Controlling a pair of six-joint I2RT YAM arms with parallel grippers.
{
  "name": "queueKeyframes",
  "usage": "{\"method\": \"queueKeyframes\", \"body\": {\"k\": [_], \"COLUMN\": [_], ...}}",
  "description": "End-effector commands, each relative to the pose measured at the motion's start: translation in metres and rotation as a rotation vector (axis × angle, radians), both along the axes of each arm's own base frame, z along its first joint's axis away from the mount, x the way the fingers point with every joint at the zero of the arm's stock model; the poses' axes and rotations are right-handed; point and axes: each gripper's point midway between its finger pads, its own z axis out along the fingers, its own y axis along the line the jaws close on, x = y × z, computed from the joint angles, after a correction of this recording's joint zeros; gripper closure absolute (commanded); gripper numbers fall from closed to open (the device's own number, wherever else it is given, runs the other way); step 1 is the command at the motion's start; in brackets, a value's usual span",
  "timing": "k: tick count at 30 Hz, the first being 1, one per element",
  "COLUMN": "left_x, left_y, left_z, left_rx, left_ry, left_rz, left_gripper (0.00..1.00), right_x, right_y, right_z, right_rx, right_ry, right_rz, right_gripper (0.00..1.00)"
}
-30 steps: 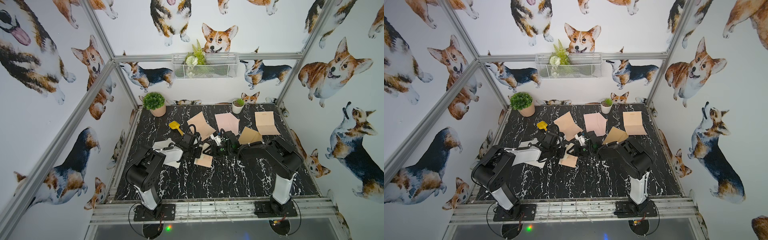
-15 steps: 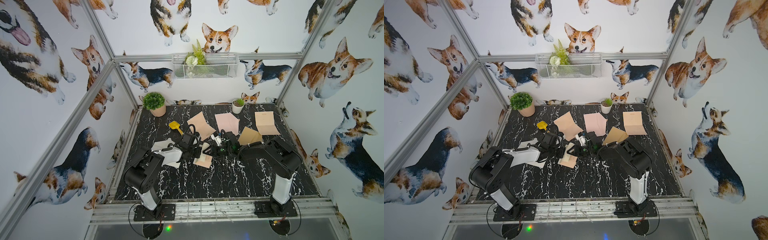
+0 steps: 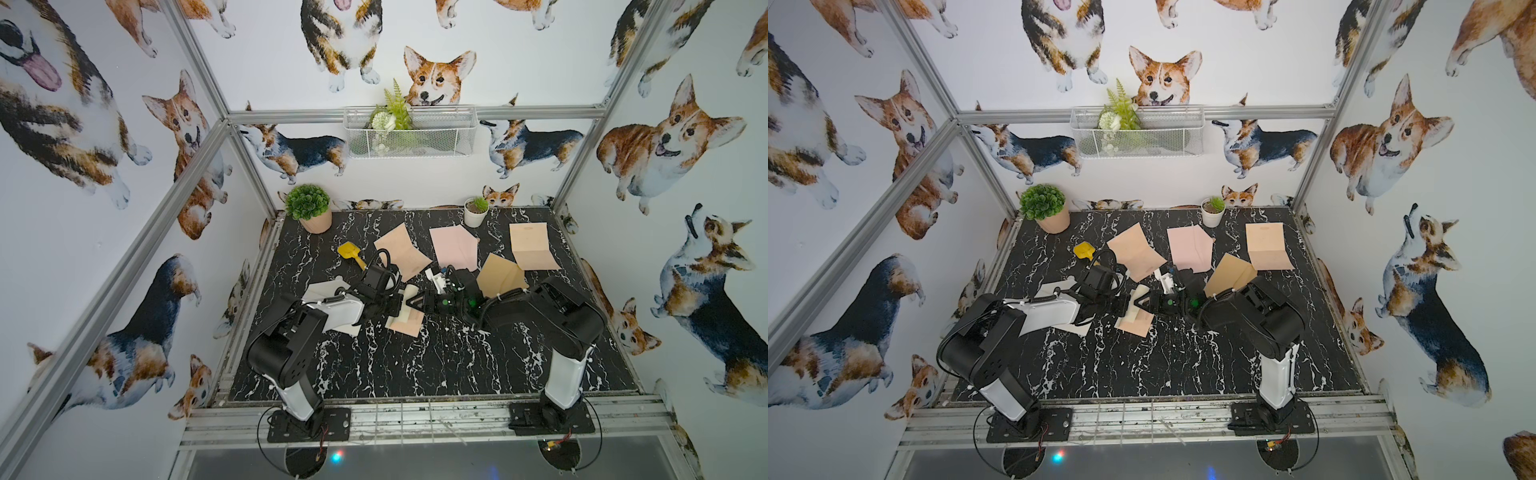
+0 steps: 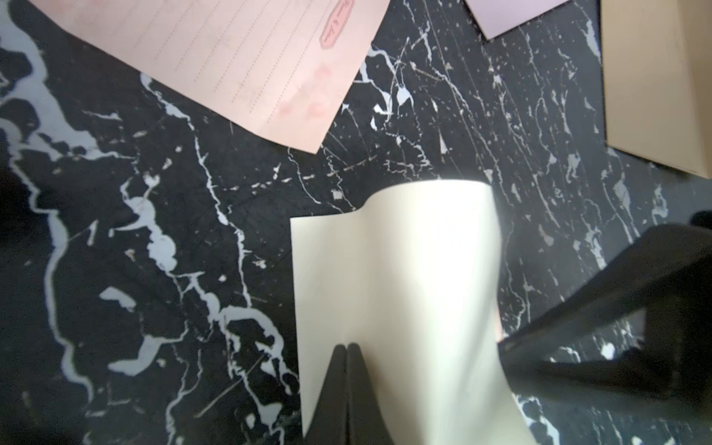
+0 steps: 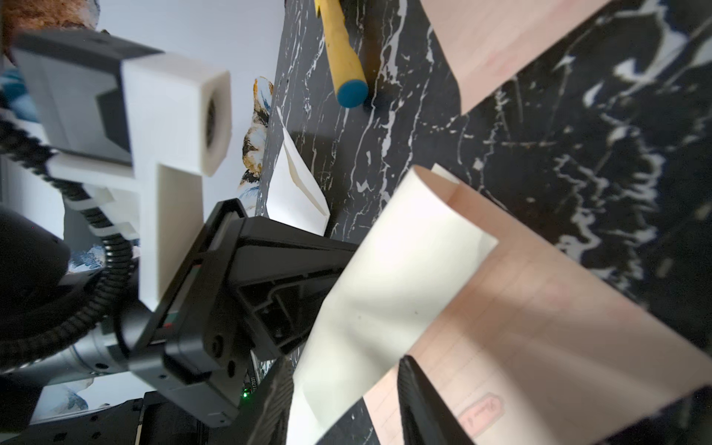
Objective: Take the letter paper out of the envelope
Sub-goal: Unfold the letter paper at the center of the board.
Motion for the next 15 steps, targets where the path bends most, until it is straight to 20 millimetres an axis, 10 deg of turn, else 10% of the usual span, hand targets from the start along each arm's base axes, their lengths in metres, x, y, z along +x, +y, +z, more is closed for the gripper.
{"method": "queueKeyframes", "body": {"k": [1, 15], "left_x": [0.001, 0.001], "left_y": [0.0, 0.002], "left_z": [0.003, 0.006], "left_rx": [-0.001, -0.006], "left_ry": [-0.013, -0.035], "left_rz": [-0.003, 0.006], "left_gripper": [1.0, 1.0], "right_x": [0.012, 0.015], "right_y": [0.007, 0.013], "right_z": [0.026, 0.016], "right_rx": [0.079, 0.11], "right_ry": [-0.065, -0.041], "right_rz": [-0.05, -0.08], "right_gripper": [0.52, 0.58]}}
